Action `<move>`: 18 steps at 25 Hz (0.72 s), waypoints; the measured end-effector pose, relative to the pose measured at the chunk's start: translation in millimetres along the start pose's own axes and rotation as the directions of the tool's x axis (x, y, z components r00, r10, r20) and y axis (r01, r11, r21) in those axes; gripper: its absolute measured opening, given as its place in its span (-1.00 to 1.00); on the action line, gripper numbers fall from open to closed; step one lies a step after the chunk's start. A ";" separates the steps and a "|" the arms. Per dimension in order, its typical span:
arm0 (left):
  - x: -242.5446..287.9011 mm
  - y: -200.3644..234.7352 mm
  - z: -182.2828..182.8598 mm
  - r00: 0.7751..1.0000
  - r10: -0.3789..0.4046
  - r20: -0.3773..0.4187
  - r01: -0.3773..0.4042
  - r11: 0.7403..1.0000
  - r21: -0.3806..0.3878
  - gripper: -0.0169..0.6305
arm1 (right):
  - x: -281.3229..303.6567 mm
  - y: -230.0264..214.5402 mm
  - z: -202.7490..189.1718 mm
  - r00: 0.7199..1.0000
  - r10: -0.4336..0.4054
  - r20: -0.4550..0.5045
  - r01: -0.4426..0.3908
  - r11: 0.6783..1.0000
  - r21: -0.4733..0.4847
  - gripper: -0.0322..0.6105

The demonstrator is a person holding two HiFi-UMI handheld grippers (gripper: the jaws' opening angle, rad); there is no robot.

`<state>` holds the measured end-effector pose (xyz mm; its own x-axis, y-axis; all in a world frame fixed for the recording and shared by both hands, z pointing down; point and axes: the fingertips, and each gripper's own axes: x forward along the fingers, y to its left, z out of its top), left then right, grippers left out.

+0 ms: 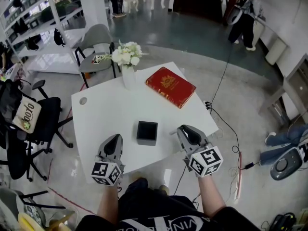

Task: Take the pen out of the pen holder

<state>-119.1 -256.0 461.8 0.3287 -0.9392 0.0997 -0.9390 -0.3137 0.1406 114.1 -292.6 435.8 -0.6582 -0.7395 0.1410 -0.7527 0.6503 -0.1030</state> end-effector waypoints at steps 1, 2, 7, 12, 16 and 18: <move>0.0 0.0 0.1 1.000 0.000 0.000 0.000 1.000 -0.001 -0.93 | -0.3 -0.4 -0.3 1.000 -0.001 0.001 0.001 1.000 0.005 -0.66; -0.1 -0.1 0.1 1.000 0.000 0.000 0.000 1.000 -0.001 -0.93 | -0.6 -0.9 -0.7 1.000 -0.002 0.002 0.002 1.000 0.009 -0.66; 0.1 -0.2 -0.7 1.000 0.001 0.000 -0.001 1.000 -0.002 -0.93 | -1.2 -3.5 -4.9 1.000 -0.006 -0.005 0.006 1.000 0.017 -0.66; 1.4 0.1 -0.8 1.000 0.002 -0.004 -0.002 1.000 -0.002 -0.93 | 0.2 -4.5 -7.2 1.000 -0.006 -0.015 0.006 1.000 0.009 -0.66; 1.7 1.3 -0.6 1.000 0.003 -0.004 -0.003 1.000 -0.002 -0.93 | 1.8 -3.4 -8.4 1.000 -0.002 -0.019 0.002 1.000 0.009 -0.66; 2.7 2.2 -0.2 1.000 0.003 -0.005 -0.003 1.000 -0.001 -0.93 | 3.2 -3.4 -8.6 1.000 0.000 -0.020 0.001 1.000 0.010 -0.66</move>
<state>-120.3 -259.2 462.6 0.3261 -0.9395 0.1053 -0.9401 -0.3104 0.1411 114.7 -295.7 445.1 -0.6575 -0.7362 0.1603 -0.7532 0.6480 -0.1133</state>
